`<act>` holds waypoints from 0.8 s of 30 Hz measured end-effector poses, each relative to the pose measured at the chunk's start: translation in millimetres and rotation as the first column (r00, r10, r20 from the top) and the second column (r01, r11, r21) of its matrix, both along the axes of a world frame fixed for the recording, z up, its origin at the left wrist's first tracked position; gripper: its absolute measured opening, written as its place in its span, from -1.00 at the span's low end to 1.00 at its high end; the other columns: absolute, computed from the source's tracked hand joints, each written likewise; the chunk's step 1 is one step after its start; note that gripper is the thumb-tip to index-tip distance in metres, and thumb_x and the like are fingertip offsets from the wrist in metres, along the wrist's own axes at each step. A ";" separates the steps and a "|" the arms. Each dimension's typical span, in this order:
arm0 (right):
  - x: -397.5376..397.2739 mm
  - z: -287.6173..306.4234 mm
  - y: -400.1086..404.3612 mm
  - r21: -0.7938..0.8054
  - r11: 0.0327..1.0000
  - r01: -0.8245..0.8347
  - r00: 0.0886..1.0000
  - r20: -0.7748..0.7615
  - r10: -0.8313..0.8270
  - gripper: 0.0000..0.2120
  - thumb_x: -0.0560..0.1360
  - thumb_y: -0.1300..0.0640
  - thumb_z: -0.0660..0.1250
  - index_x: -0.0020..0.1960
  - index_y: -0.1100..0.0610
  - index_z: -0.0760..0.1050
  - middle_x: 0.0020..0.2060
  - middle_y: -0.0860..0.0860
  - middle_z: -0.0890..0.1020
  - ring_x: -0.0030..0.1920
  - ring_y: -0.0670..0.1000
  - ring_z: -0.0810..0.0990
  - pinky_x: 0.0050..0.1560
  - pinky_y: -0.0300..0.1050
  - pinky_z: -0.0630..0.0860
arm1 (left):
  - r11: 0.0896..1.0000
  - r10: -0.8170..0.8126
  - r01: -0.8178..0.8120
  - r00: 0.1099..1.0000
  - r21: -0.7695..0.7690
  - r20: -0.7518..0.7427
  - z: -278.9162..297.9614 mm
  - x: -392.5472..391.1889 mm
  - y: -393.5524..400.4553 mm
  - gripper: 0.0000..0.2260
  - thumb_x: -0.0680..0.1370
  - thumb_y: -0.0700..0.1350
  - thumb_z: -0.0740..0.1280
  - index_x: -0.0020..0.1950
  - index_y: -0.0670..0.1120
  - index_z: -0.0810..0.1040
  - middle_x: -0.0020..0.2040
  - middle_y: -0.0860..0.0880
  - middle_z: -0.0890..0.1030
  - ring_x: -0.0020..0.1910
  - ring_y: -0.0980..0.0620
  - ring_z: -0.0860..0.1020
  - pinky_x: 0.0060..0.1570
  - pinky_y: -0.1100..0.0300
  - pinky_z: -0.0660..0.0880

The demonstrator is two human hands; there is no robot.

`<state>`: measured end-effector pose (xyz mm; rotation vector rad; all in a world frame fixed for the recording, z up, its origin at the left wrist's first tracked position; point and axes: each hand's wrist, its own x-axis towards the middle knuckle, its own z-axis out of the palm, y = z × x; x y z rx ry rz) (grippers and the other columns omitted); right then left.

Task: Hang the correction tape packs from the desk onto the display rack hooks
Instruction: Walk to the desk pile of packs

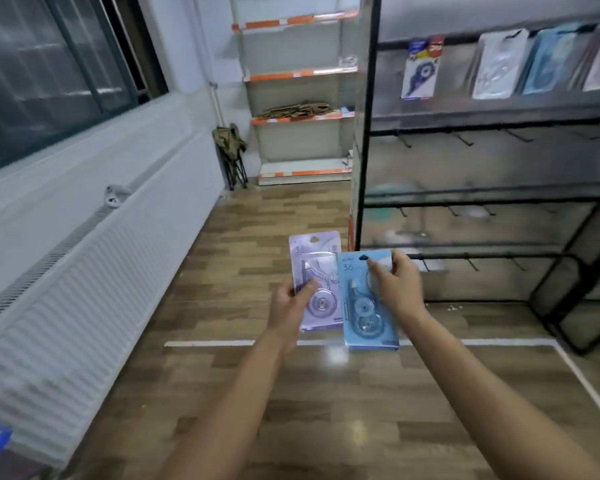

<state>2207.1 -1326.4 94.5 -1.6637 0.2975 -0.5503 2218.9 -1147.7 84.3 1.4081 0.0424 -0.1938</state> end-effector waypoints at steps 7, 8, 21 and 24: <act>15.6 9.7 -115.4 0.048 0.984 0.172 0.984 0.028 -0.174 -0.76 0.45 0.16 0.40 -0.32 0.07 0.38 -0.48 -0.11 0.41 -0.40 -0.09 0.33 -0.31 -0.10 0.33 | 0.986 -0.164 0.164 0.986 -0.008 0.004 17.7 47.6 -120.1 -0.87 0.53 -0.30 0.33 0.05 -0.19 0.59 0.02 -0.21 0.65 -0.08 -0.11 0.60 0.01 -0.01 0.56; 20.9 12.6 -129.9 0.052 0.980 0.194 0.980 0.032 -0.196 -0.75 0.44 0.13 0.41 -0.33 0.05 0.38 -0.50 -0.16 0.41 -0.42 -0.10 0.33 -0.31 -0.11 0.34 | 0.983 -0.181 0.181 0.983 -0.005 0.002 20.8 57.3 -137.0 -0.85 0.53 -0.29 0.33 0.09 -0.20 0.58 0.06 -0.23 0.64 -0.04 -0.13 0.59 0.10 -0.10 0.53; 130.0 62.2 -307.1 -0.007 0.915 0.403 0.905 0.155 -0.397 -0.79 0.47 0.14 0.40 -0.28 0.03 0.41 -0.52 -0.26 0.53 -0.51 -0.28 0.45 -0.49 -0.42 0.33 | 0.940 -0.337 0.341 0.928 -0.002 0.160 62.2 199.0 -342.0 -0.95 0.57 -0.14 0.33 -0.03 -0.06 0.59 -0.06 -0.05 0.67 -0.05 -0.04 0.61 0.05 0.02 0.52; 145.6 67.1 -340.3 0.028 0.908 0.418 0.896 0.154 -0.417 -0.85 0.47 0.15 0.40 -0.23 0.05 0.46 -0.45 -0.17 0.59 -0.44 -0.26 0.52 -0.43 -0.36 0.43 | 0.940 -0.337 0.342 0.925 0.002 0.177 62.9 217.0 -380.2 -0.89 0.56 -0.11 0.34 0.04 -0.11 0.59 -0.03 -0.07 0.67 -0.08 -0.01 0.61 -0.01 0.08 0.53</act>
